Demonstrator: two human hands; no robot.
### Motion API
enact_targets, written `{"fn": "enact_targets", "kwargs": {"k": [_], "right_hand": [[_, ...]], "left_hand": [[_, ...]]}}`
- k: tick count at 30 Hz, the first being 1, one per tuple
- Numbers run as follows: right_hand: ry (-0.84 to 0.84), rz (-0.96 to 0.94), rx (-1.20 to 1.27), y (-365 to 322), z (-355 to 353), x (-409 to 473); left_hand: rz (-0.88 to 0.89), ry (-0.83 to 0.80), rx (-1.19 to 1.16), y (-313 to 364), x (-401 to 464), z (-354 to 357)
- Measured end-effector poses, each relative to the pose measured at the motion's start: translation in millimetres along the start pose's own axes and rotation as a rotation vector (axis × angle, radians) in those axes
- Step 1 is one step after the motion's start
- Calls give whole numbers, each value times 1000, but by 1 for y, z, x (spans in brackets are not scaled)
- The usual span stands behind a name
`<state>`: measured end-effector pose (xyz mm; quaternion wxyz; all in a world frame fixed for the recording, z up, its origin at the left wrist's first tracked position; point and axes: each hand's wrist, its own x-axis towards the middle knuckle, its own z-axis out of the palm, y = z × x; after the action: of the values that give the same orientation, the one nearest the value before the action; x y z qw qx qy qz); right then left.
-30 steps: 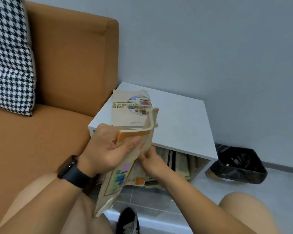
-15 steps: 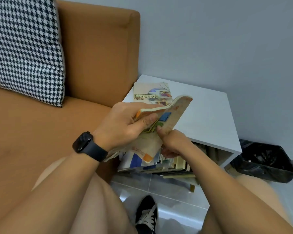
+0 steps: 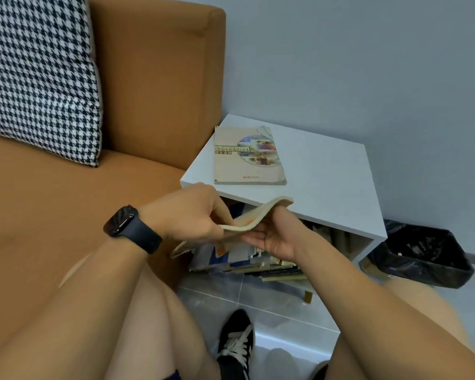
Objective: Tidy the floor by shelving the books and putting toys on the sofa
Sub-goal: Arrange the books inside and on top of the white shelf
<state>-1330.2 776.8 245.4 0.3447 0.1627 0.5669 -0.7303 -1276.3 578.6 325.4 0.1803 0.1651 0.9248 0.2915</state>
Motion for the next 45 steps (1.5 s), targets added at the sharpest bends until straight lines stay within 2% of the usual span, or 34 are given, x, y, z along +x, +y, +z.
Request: {"fn": "enact_targets", "kwargs": {"k": [2,6,10,14,17,22,24,27,30,32,34,37,39,41,45], "right_hand": [[-23,-32,76,5,-1,-5],[-82,-48,-43,22,2,-7],[-161,20,-87,30,3,0],[-9,59,-272,43,6,4],[98,23,-307,46,8,8],[338,-329,-403,45,6,9],[441,-408,-367,46,0,10],[560,-448,-317,52,-10,13],[574,-476,-300,56,-18,27],[517,-451,-337,53,-19,36],[469,-427,-308,52,-22,41],[616,-411,-288,51,-30,41],[691,-324,-329,52,-38,40],[688,-256,-399,51,-45,39],[580,-98,-377,47,-52,38]], "left_hand": [[-36,-113,36,4,4,5],[-63,-242,78,12,6,22],[-54,-237,234,0,14,40],[-64,-250,388,-9,20,48],[-42,-177,411,-14,23,51],[28,47,352,-2,23,49],[-1,91,290,6,23,52],[-96,34,375,3,34,77],[-240,-98,386,-17,61,116],[-380,-182,285,-38,80,142],[-447,-163,224,-60,96,164],[-430,-110,161,-82,110,175],[-406,-86,110,-91,112,173],[-384,-66,77,-100,113,173],[-479,41,-107,-120,113,187]]}}
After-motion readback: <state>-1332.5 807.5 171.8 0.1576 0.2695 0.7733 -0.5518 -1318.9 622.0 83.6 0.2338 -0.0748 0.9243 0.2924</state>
